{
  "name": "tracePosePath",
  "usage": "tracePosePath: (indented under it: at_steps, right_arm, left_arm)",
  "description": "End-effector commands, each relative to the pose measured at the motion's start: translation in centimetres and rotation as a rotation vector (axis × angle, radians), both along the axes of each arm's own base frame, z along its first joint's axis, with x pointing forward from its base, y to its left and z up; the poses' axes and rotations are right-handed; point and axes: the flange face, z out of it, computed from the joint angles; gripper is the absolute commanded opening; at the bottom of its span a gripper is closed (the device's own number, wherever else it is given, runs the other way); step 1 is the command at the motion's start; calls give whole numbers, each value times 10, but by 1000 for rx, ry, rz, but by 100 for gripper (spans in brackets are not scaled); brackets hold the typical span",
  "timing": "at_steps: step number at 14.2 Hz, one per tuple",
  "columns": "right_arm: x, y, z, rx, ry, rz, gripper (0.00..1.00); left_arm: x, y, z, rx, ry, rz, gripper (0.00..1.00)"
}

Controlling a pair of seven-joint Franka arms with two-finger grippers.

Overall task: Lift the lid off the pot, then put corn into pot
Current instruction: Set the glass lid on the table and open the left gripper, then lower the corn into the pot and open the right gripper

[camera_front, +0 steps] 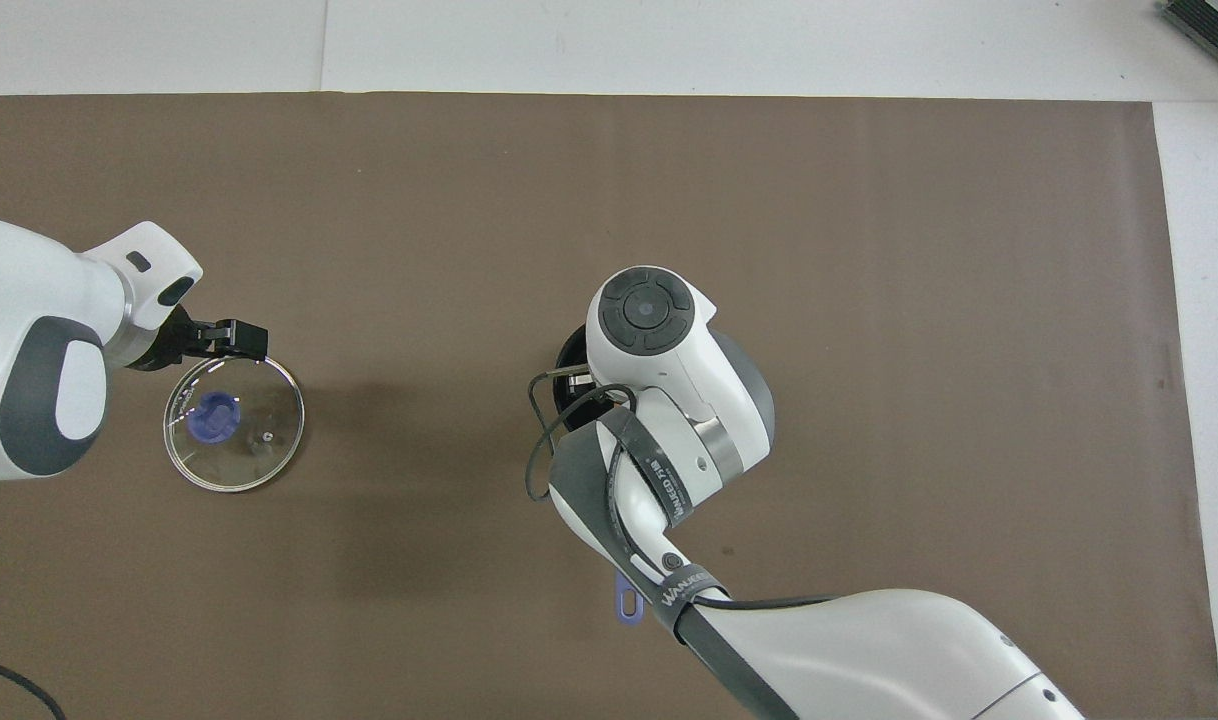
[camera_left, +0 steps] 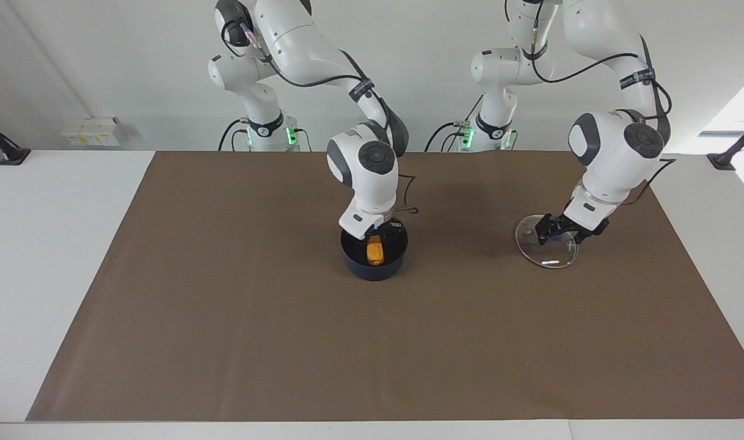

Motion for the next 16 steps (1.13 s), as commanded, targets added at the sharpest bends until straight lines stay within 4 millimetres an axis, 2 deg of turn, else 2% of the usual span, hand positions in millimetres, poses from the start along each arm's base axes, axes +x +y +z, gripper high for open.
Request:
tracePosePath:
  at_steps: [1,3,4,7,10,13,14,16]
  right_arm:
    - [-3,-1,-1,25,8,6,100]
    - [-4,3,8,22,5,5,100]
    - [-3,1,15,25,-4,4,100]
    - [3,-18,63,47,-56,-23,100]
    - [12,-61,120,61,-93,-71,100]
    - [19,-114,163,27,-123,-106,100]
    - [17,-125,178,25,-129,-98,100]
    - [10,-160,208,18,-118,-103,100]
  left_arm:
    - [15,-6,14,-1,24,21,100]
    - [18,-12,29,-1,42,11,100]
    - [20,-14,43,-7,43,14,100]
    - [7,-15,84,-8,40,15,100]
    - [-12,-13,120,-3,42,-2,100]
    - [-20,-10,160,-2,74,-9,100]
    - [-22,-7,172,-3,78,-19,100]
    - [-26,2,190,-1,85,-33,100]
